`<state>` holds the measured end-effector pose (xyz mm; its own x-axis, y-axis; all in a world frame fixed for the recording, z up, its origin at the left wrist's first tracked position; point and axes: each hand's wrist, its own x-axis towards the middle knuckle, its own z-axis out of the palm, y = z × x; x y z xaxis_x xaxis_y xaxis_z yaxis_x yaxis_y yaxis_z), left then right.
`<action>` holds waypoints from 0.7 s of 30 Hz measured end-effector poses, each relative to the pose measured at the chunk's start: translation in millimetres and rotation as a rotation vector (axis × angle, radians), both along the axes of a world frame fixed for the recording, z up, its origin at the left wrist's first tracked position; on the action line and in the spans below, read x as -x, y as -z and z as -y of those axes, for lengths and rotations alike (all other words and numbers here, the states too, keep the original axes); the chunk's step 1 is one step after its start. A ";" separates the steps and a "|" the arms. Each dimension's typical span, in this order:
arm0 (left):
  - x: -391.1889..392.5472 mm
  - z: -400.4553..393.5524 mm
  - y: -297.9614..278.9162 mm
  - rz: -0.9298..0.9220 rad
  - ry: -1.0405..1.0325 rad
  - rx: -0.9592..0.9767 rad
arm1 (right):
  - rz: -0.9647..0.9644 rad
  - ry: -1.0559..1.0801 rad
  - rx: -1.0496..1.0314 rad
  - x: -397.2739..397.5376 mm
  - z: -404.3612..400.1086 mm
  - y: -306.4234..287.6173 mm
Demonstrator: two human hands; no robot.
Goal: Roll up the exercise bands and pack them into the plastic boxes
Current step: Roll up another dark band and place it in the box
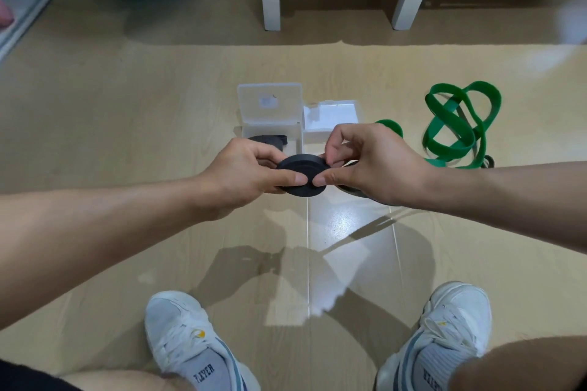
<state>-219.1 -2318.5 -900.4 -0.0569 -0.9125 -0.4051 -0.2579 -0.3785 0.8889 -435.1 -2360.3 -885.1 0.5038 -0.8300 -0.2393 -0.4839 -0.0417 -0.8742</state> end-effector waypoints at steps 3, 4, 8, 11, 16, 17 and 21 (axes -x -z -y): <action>0.4 -0.1 -0.8 -0.077 -0.034 -0.018 | 0.105 0.069 -0.074 1.9 -1.3 1.9; 0.8 -0.5 -0.3 -0.097 -0.039 -0.022 | 0.136 0.093 -0.085 1.7 -1.7 2.5; 0.4 -1.9 0.7 -0.117 0.039 -0.060 | 0.105 0.097 -0.074 0.0 -1.5 3.7; 2.2 1.9 -2.5 0.155 0.227 -0.012 | -0.187 -0.090 0.070 -1.9 0.3 -3.3; 20.2 5.6 -14.0 0.551 0.416 0.137 | -0.383 -0.237 0.264 -13.1 -0.7 -15.8; 20.8 7.2 -16.2 0.578 0.401 0.147 | -0.380 -0.247 0.280 -14.3 -0.9 -16.3; 16.2 13.0 -16.6 0.519 0.333 0.122 | -0.285 -0.211 0.240 -10.6 3.0 -15.7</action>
